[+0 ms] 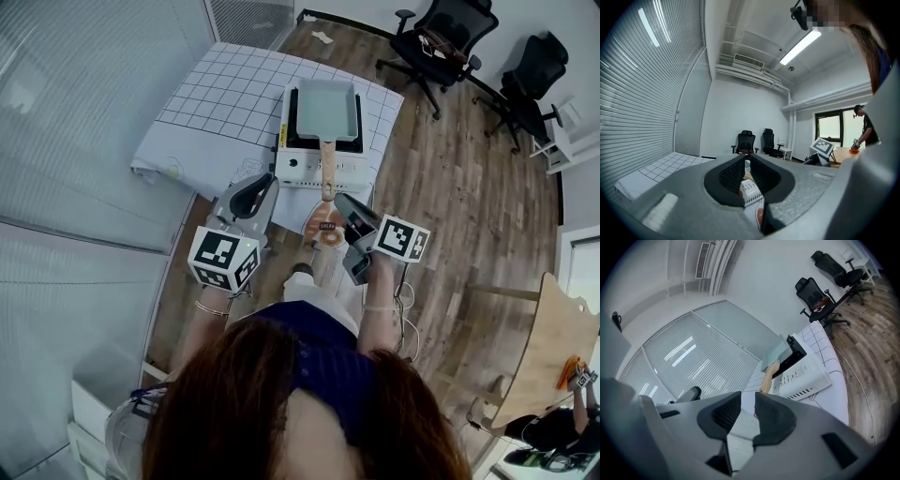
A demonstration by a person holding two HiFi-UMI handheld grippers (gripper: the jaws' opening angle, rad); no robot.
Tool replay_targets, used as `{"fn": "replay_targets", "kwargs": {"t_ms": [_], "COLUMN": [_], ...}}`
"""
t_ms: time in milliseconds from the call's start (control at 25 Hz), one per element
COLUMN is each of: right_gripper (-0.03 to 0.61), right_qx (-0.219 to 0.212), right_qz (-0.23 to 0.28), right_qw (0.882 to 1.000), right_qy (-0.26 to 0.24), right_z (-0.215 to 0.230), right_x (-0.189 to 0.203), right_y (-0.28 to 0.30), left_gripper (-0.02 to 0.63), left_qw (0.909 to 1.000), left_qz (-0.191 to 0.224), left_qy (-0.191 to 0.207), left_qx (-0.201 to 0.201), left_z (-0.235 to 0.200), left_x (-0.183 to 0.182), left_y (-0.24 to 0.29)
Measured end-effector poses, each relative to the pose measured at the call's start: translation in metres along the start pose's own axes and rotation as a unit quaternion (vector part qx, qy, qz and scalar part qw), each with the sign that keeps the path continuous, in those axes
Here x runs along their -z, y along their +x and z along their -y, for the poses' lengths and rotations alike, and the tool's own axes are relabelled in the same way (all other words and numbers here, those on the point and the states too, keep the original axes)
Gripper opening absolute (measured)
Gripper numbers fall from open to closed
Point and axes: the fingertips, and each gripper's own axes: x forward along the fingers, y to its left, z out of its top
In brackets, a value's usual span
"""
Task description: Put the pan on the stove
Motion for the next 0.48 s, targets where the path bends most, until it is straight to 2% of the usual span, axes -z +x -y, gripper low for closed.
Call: {"fn": "replay_targets", "kwargs": {"t_ms": [480], "right_gripper": [0.048], "right_qx": [0.011], "right_qz": [0.026], "right_qw": [0.999], "right_qy": [-0.039], "right_z": [-0.031], "right_x": [0.019], "right_y": [-0.029], "left_gripper": [0.041], "left_qw": [0.9999], "left_qz": [0.007], "left_qy": [0.008], "left_qx": [0.005], "left_z": [0.019], "left_x": [0.002], "left_y": [-0.037]}}
